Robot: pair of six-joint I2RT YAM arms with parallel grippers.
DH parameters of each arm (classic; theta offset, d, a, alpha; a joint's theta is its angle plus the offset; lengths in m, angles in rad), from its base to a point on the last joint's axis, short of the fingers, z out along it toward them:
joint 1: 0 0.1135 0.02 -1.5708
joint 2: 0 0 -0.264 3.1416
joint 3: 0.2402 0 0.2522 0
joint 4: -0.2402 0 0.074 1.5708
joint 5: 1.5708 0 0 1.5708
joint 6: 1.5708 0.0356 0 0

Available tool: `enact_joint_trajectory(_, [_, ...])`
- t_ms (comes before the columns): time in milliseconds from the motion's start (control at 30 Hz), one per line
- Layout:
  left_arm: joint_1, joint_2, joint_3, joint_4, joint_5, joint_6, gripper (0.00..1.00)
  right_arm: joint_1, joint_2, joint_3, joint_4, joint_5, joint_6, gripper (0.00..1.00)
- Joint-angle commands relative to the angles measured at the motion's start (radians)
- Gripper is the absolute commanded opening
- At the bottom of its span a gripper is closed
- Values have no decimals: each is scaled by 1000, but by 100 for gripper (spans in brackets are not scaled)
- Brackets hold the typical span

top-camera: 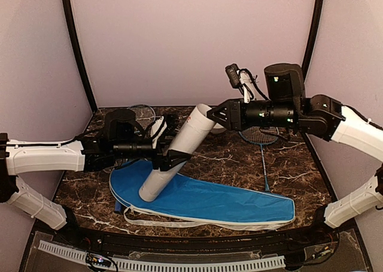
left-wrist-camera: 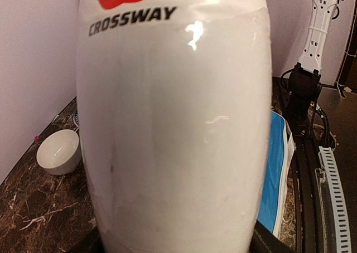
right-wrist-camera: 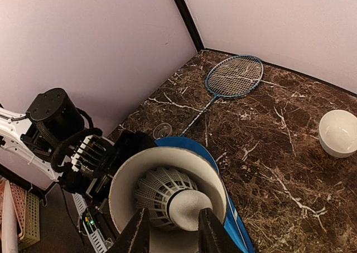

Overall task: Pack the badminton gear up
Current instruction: Press the shuttlecock into the shuttle tube, then pass from the left arm to the right

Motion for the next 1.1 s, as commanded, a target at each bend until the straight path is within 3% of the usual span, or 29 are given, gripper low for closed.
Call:
enact_joint_trajectory(0, [5, 4, 7, 11, 16, 8, 68, -10, 35, 66, 2, -49, -25, 30])
enact_joint_trajectory(267, [6, -2, 6, 11, 10, 8, 68, -26, 63, 115, -33, -98, -28, 30])
enact_joint_trajectory(333, [5, -5, 4, 15, 1, 3, 68, -32, 49, 122, -36, -83, -30, 34])
enact_joint_trajectory(600, [18, -42, -3, 62, -85, -78, 68, -50, -86, 8, 106, -39, -34, 86])
enact_joint_trajectory(700, [22, -64, -8, 95, -108, -135, 68, -44, -117, -94, 236, -49, -29, 99])
enact_joint_trajectory(867, [23, -94, -12, 151, -119, -187, 68, 1, -106, -235, 481, -30, -39, 100])
enact_joint_trajectory(1067, [23, -107, -24, 198, -102, -209, 68, 33, 28, -217, 625, 3, -50, 100])
